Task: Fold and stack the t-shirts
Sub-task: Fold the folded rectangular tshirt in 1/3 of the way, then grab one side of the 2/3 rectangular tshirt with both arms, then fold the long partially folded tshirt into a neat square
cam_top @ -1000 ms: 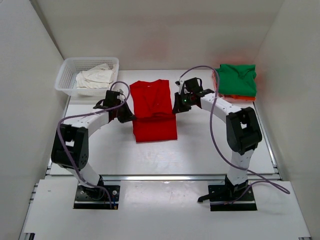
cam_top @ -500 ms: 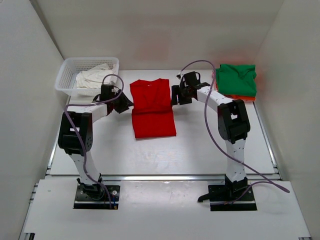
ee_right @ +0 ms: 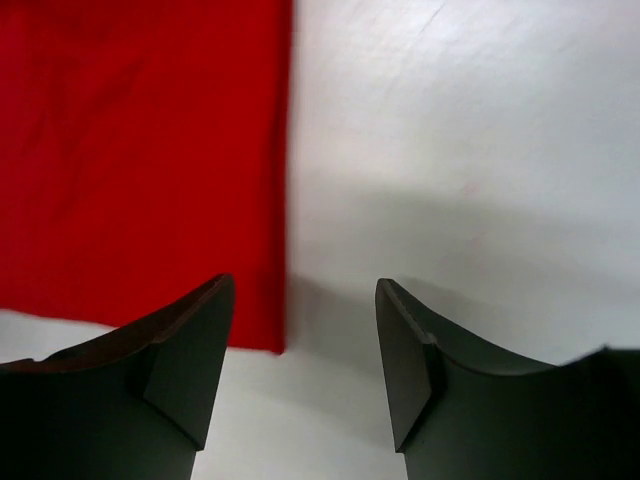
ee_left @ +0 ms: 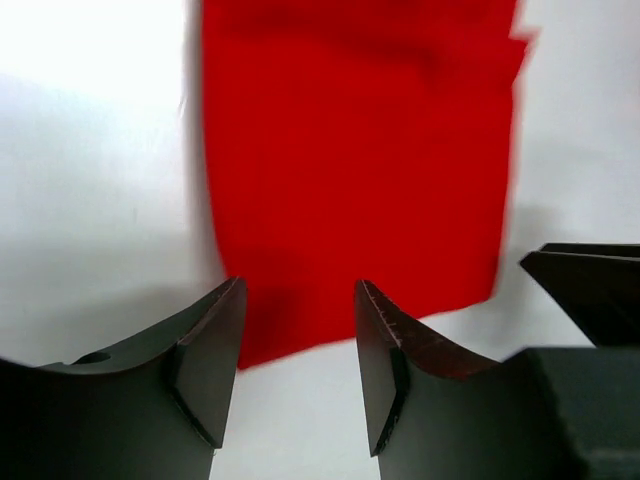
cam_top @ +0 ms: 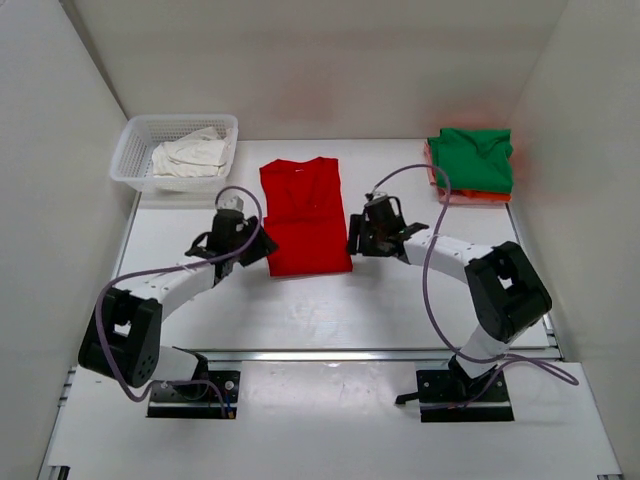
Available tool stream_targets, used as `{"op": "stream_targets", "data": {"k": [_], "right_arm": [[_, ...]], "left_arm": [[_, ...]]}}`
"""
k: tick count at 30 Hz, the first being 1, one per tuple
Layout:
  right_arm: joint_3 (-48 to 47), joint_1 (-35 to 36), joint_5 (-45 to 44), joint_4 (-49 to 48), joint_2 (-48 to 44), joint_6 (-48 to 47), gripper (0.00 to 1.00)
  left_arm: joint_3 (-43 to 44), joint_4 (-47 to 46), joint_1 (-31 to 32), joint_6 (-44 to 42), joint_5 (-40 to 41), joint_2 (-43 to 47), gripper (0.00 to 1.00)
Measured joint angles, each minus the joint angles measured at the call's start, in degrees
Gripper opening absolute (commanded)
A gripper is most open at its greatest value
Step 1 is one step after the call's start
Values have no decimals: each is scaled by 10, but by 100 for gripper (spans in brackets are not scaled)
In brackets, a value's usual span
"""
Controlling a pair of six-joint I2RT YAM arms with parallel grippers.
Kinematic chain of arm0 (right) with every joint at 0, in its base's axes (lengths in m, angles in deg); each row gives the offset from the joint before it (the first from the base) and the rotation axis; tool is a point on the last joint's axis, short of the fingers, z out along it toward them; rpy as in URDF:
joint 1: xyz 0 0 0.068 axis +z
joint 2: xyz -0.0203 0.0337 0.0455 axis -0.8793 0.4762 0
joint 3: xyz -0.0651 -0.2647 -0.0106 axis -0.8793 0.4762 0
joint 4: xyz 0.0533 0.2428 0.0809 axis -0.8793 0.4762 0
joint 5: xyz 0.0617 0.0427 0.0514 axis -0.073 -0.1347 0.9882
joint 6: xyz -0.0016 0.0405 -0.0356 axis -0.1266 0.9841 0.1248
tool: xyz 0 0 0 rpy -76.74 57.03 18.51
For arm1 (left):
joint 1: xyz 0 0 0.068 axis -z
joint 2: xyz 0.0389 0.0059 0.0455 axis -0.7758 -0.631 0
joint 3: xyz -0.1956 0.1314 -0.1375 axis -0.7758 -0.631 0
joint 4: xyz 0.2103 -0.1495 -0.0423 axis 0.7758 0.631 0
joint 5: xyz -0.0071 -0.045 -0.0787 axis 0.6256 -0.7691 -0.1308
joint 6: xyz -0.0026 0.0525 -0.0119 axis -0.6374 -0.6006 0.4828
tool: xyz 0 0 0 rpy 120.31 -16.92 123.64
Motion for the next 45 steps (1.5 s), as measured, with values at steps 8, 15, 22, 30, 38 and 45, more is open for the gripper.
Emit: {"op": "stream_targets", "data": {"k": [8,15,22,30,38,45], "right_arm": [[52,80,-47,-43,-3,69,59],[54,82,-56,-61,17,98,54],[96,115,-62,-103,11,150,0],[170,196,-64,-35,-92,176,0],[238,264,-30,66,-265,192,0],[238,300,-24,135,-320,209,0]], "left_arm": [[-102,-1,101,33,118,9,59],[-110,-62,119,69,155,-22,54],[-110,-109,133,104,156,-57,0],[-178,11,176,110,141,114,0],[-229,165,261,143,122,372,0],[-198,219,303,147,127,369,0]]}}
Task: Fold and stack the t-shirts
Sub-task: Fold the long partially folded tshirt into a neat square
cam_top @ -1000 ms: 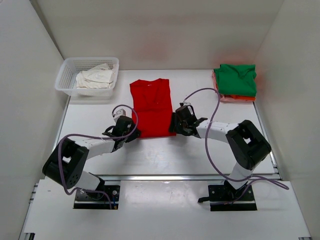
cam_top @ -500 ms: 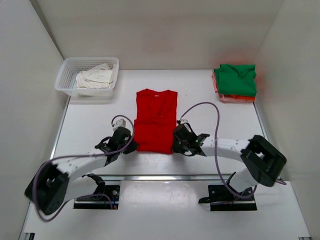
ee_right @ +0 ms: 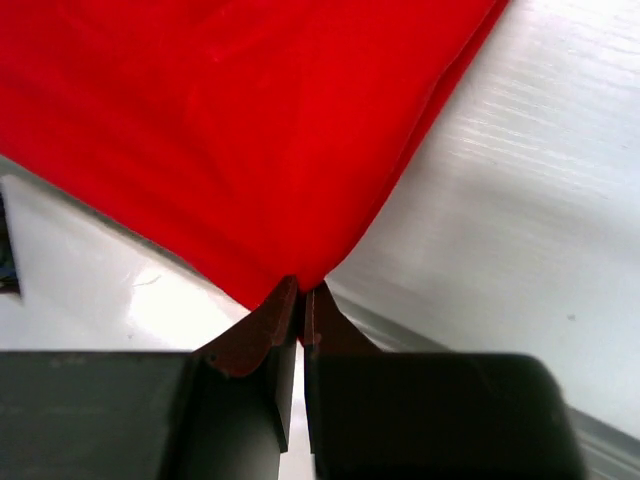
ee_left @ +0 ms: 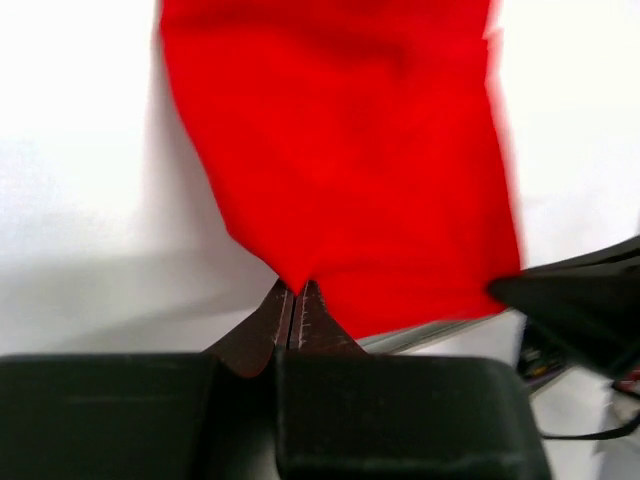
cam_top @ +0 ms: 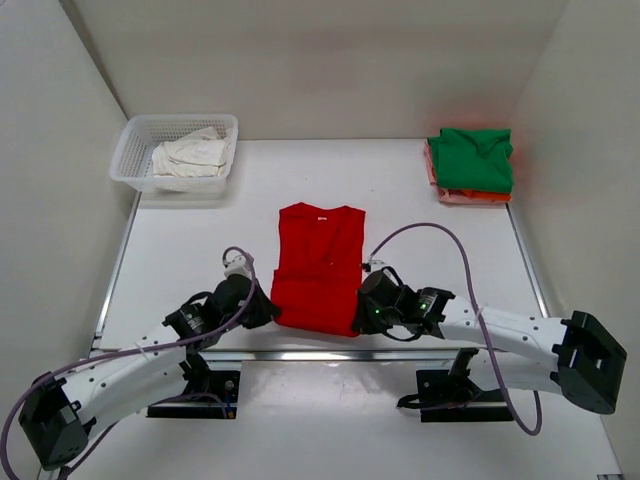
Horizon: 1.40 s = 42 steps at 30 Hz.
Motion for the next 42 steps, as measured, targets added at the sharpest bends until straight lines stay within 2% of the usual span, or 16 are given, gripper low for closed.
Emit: {"op": "stream_targets", "data": {"k": [5,11,16,24,26,27,28,31,34,35,36,39,42], "right_arm": [[-47,-85,50,32,-25,-26,0],[-130,-225,142,51,-5,-91,0],[-222,-312,218,57,81,-143,0],[-398,-377,269,56,268,-200,0],[-438,-392,272,50,315,-206,0],[-461,-399,272,49,342,-209,0],[-484,-407,269,42,371,-211,0],[-552,-427,250,36,458,-215,0],[-626,-443,216,37,547,-210,34],[-647,-448,203,31,574,-211,38],[-665,-452,193,27,597,-214,51],[-717,-465,168,21,653,-227,68],[-741,-476,145,10,670,-244,78]], "left_arm": [[79,-4,-66,-25,-24,-19,0],[154,-39,-160,-54,-87,-116,0],[201,-66,-236,-70,-141,-195,0],[351,-132,-299,-94,-171,-371,2],[393,-145,-306,-98,-171,-430,5],[423,-145,-309,-100,-173,-465,12],[455,-152,-312,-104,-175,-506,23],[566,-162,-320,-110,-184,-633,39],[666,-167,-332,-111,-186,-743,44],[684,-169,-336,-109,-185,-768,46],[692,-171,-341,-108,-184,-783,47],[692,-167,-352,-103,-181,-794,47],[692,-173,-358,-105,-178,-782,48]]}}
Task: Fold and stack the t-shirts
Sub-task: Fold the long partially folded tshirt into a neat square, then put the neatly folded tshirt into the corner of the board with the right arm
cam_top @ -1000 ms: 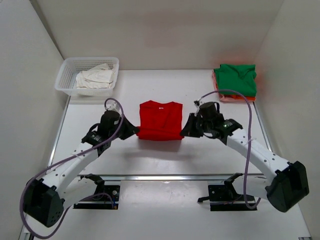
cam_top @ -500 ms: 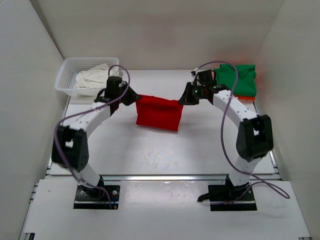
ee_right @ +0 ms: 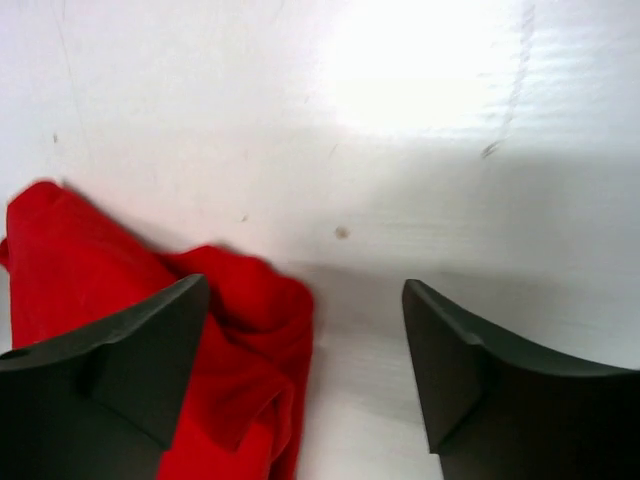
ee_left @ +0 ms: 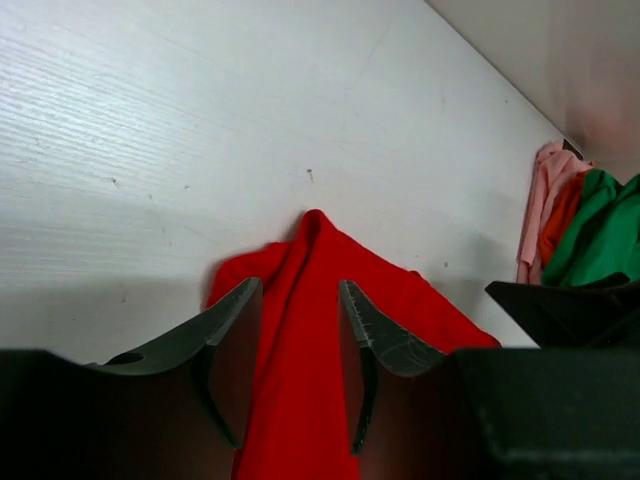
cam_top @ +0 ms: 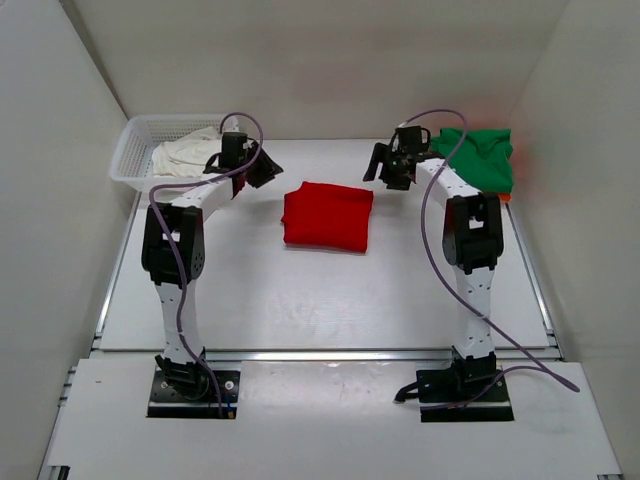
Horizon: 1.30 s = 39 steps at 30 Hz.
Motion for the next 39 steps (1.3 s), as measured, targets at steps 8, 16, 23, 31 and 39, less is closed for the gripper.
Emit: {"op": "stream_targets", "data": {"k": [8,16,23,31,39], "right_arm": [[157,-2,-23,-67,-129,-1,87],[313,41,10,-135,-214,48,88],[272,71,3,-103,-144,58,89],[158,94,35,-46,-69,42,86],[96,132,111,35,-34,3,40]], "left_arm": [[-21,0,41,-26,-19,22,48],[-116,53,102,-43,-18,18,44],[-189,37,107,-43,-19,59,43],[-257,-3,106,-34,-20,98,41],[-290,-33,100,-29,-23,115,44]]}}
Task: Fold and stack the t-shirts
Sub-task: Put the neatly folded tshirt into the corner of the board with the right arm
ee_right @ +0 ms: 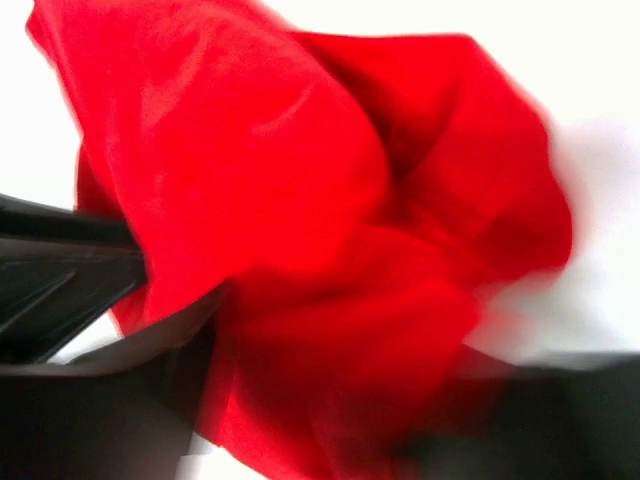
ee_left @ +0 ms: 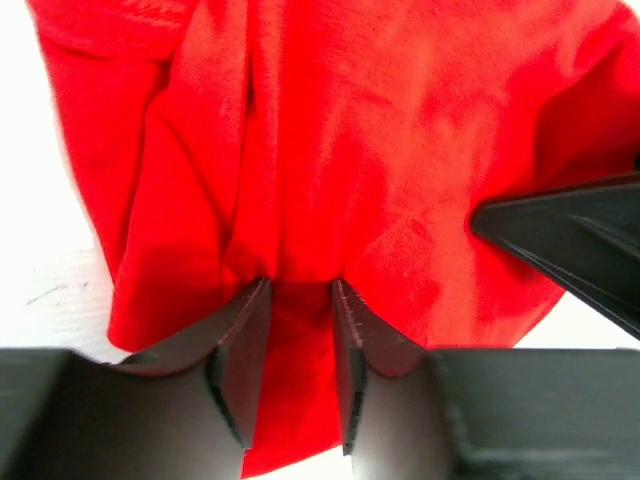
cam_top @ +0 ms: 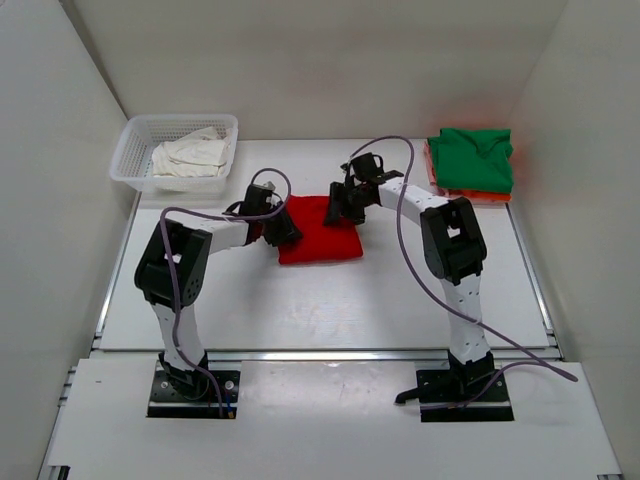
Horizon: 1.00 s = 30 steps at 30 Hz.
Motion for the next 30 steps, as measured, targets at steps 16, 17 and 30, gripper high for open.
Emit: {"op": "stream_targets", "data": {"k": [16,17,30], "right_arm": [[-250,-155,134,146,20,-212,0],[-259,-175,130,150,13,-231,0],[-292,-403,98,175,-3,-353,0]], "left_arm": [[-108,-3,-122,19,-41,205,49],[-110,-7,-118,19,-41,224,49],[-205,-29,-111,-5,-47,251,50]]}}
